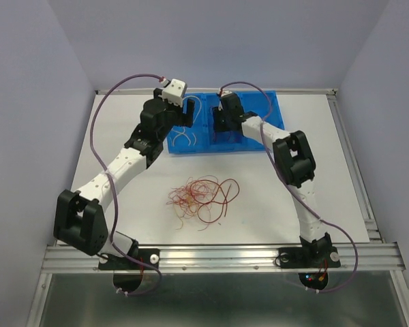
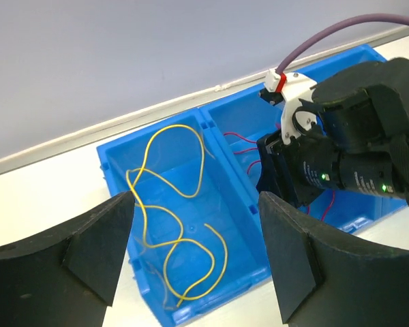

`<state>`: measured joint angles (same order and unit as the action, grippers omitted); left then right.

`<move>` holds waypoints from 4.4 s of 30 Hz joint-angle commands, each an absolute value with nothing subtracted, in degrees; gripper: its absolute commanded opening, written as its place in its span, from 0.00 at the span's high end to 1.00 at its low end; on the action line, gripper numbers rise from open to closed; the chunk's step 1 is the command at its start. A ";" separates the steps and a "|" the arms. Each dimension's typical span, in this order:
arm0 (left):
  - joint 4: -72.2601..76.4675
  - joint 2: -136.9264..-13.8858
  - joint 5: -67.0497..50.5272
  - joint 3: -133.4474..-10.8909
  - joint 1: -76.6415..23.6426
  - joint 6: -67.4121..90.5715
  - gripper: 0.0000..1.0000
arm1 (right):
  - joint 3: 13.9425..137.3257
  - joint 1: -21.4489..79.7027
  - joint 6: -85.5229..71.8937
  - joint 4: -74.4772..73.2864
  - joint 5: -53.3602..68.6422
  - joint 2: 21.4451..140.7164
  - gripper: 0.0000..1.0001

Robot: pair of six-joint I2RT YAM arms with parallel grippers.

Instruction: Untangle the cables

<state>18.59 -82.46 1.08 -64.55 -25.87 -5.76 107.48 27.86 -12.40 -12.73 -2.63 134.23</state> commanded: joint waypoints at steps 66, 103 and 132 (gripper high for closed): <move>10.72 -56.78 -22.24 -34.89 -25.84 -28.30 0.16 | 59.41 43.42 -20.57 -18.72 -10.72 99.58 0.77; 8.79 -54.50 -33.66 -33.93 -26.46 -30.94 0.15 | 96.49 43.42 -13.80 -15.38 2.29 72.06 0.99; 21.62 -48.69 -9.93 -31.02 -22.42 -18.99 0.16 | 133.94 43.42 -0.53 -11.96 -27.68 97.29 1.00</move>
